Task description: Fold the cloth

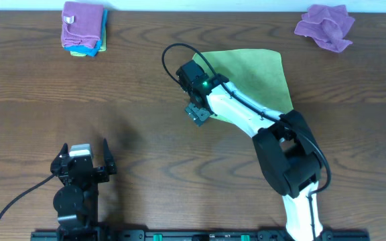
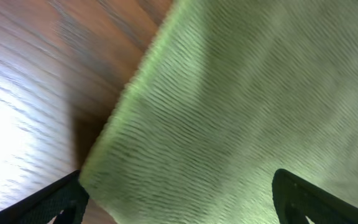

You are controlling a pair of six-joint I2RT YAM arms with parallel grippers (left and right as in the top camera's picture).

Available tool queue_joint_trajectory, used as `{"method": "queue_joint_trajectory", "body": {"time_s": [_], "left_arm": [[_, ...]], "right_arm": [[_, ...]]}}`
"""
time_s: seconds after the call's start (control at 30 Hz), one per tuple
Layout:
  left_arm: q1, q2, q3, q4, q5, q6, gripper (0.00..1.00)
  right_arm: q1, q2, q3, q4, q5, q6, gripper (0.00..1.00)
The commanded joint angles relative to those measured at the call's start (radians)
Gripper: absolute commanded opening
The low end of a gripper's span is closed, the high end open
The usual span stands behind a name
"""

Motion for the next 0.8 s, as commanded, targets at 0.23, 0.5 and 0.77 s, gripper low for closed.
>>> {"method": "queue_joint_trajectory", "body": {"time_s": [0.23, 0.5, 0.77], "left_arm": [[0.004, -0.005, -0.029, -0.008, -0.011, 0.000, 0.95], [0.004, -0.005, -0.029, -0.008, -0.011, 0.000, 0.95], [0.004, -0.005, -0.029, -0.008, -0.011, 0.000, 0.95]], "right_arm": [[-0.009, 0.018, -0.002, -0.024, 0.199, 0.067, 0.89], [-0.009, 0.017, 0.000, -0.037, 0.329, 0.077, 0.69], [-0.010, 0.013, 0.064, -0.039, 0.416, 0.077, 0.35]]}}
